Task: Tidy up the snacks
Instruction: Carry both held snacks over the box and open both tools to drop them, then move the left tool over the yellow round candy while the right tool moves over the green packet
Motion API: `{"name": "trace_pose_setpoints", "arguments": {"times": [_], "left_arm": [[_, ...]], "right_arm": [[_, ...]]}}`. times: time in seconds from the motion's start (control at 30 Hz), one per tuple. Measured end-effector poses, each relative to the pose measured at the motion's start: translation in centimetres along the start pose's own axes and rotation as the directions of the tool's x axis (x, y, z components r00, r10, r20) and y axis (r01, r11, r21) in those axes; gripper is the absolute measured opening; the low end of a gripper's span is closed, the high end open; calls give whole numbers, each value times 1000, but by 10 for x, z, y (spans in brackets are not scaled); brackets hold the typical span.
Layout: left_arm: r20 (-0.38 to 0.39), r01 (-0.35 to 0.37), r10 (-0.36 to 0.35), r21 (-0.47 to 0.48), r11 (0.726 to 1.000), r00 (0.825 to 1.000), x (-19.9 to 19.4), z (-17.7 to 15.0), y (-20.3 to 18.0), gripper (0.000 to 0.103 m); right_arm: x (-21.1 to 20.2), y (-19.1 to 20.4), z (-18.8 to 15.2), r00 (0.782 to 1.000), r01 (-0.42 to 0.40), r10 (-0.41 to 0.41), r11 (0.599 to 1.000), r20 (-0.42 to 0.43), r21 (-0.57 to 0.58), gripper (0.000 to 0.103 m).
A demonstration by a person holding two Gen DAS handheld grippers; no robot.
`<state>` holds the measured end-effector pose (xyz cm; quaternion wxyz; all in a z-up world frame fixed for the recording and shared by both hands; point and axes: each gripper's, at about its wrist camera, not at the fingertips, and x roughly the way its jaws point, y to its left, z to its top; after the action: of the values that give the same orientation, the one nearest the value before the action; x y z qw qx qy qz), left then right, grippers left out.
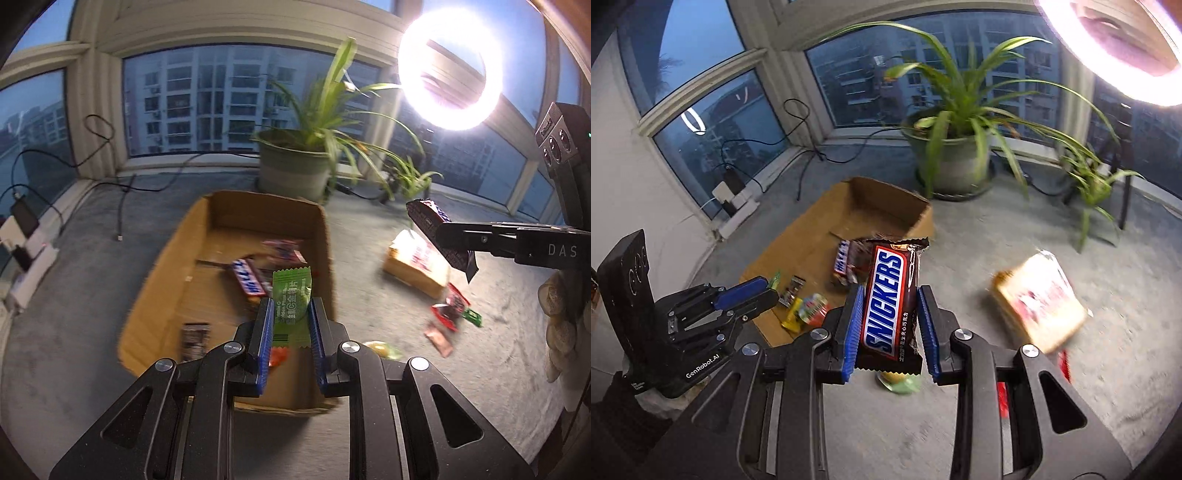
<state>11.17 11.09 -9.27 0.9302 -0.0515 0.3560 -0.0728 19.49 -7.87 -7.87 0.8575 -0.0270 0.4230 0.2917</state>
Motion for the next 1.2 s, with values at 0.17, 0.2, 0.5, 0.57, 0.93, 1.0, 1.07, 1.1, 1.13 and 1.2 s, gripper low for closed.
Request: {"name": "trace_pose_setpoints", "arguments": {"times": [0.17,0.2,0.5,0.57,0.93,1.0,1.07,1.1,1.13,1.2], "left_arm": [[3,-26,26,-13,1000,1000,2,4,21,18],[3,-31,31,-13,999,1000,2,4,25,18],[-16,-53,52,-46,998,998,19,7,50,18],[-21,-56,55,-47,997,998,22,8,52,18],[-44,-76,73,-63,995,996,30,9,61,23],[-45,-86,83,-67,994,996,30,9,62,31],[-46,-91,88,-78,993,995,28,9,63,31],[-44,-90,87,-81,993,995,28,9,63,31],[-40,-91,88,-83,992,995,26,9,62,31],[-34,-88,85,-83,993,996,23,9,60,31]], "right_arm": [[25,18,13,1000,-25,25,1000,-13,-10,30],[29,20,15,1000,-27,27,1000,-15,-12,31],[70,39,27,997,-48,46,998,-61,-29,31],[79,43,29,997,-49,46,998,-69,-33,31],[101,52,30,993,-67,62,997,-99,-47,36],[97,50,30,995,-57,53,997,-89,-44,60],[91,47,30,996,-53,50,998,-70,-39,68],[88,46,30,996,-53,51,998,-69,-36,68],[86,45,30,996,-54,52,998,-66,-33,68],[77,40,30,997,-49,47,998,-55,-26,68]]}}
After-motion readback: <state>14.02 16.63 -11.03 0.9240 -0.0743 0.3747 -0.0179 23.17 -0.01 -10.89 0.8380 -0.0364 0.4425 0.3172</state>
